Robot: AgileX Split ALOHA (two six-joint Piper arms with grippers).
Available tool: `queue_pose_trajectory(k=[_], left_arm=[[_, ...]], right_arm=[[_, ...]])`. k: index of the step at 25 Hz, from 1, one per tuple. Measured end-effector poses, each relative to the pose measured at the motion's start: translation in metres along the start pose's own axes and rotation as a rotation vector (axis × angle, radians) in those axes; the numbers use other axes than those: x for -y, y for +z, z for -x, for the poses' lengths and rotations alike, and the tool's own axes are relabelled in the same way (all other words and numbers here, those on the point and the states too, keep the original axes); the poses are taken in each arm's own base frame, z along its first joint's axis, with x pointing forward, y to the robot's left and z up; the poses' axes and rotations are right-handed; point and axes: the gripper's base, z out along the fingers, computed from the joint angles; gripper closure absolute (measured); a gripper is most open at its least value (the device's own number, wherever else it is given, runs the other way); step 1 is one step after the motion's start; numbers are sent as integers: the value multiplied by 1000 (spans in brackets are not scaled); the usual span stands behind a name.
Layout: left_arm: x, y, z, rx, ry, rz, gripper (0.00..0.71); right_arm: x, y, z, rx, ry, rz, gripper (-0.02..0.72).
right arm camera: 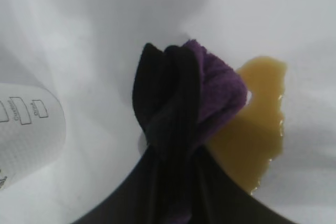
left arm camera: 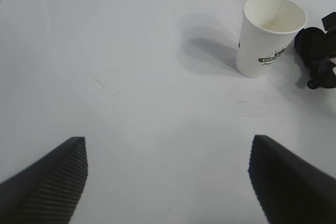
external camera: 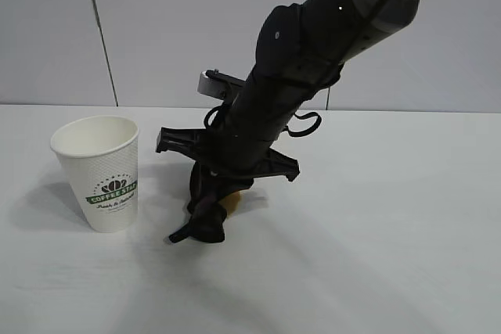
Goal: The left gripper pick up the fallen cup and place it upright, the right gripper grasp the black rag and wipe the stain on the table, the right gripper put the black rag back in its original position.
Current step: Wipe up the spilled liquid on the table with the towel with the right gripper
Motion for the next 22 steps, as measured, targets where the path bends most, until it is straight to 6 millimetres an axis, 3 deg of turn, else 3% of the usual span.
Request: queue_pose_trajectory(k=[14, 22], left_arm=[[0, 0, 0, 0, 0, 0, 107], [0, 0, 0, 0, 0, 0, 107]], right_arm=[[50, -13, 16, -49, 64, -71, 622], [79, -38, 27, -63, 41, -139, 622]])
